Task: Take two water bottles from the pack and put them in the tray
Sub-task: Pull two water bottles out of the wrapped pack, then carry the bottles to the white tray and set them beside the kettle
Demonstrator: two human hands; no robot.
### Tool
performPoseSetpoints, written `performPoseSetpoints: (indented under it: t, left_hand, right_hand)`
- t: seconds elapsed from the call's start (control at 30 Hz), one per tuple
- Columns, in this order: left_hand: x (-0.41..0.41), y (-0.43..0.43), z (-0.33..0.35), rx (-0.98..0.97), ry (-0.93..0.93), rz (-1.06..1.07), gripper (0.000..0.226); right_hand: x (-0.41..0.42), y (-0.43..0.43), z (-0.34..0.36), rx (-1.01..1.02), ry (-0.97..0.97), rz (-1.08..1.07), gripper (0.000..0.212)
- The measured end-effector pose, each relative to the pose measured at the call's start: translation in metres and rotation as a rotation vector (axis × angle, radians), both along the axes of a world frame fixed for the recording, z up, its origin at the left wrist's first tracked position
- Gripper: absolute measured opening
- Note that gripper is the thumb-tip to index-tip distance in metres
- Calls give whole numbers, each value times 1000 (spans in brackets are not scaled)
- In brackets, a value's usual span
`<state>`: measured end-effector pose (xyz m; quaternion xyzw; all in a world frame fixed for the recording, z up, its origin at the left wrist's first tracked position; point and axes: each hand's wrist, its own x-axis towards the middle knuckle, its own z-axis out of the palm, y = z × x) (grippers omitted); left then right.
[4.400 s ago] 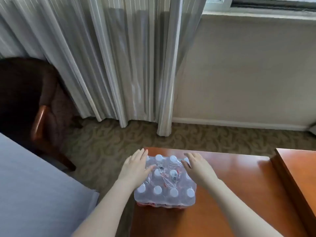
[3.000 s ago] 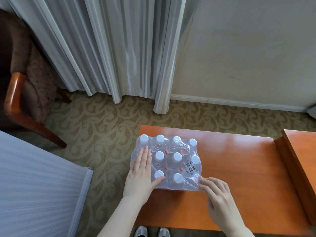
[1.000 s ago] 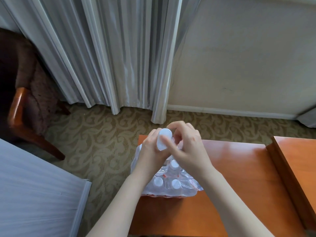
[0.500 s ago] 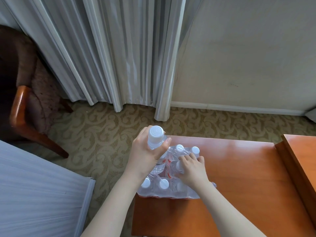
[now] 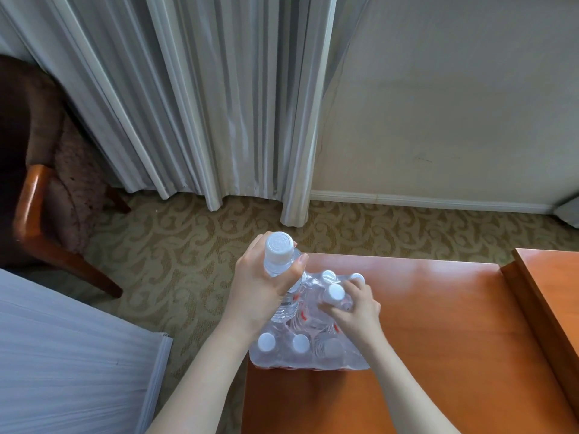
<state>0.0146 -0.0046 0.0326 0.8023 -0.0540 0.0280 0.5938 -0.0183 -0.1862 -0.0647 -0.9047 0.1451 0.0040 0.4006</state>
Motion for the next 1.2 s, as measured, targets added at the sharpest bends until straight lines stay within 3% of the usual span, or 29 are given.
performPoseSetpoints:
  t: [0.1,0.2,0.47,0.83,1.2]
  left_hand:
    - [2,-1,10,-5,-6,-30,25]
    - [5,-3,22,15,-24,-59,27]
    - [10,-17,64,4,-64,-75,21]
    - [5,-73,116,30,-219,-164,26]
    - [-36,-206,163,-112,-277,-481,37]
  right_hand:
    - [-1,-7,48,369,-105,16,27]
    - [3,-7,99,482,-175,113,23]
    - [10,-5,189,289,-448,152,21]
    - [-40,-46,248,66,-548,6,35]
    - [-120,-152,296,-12,-605,-280,33]
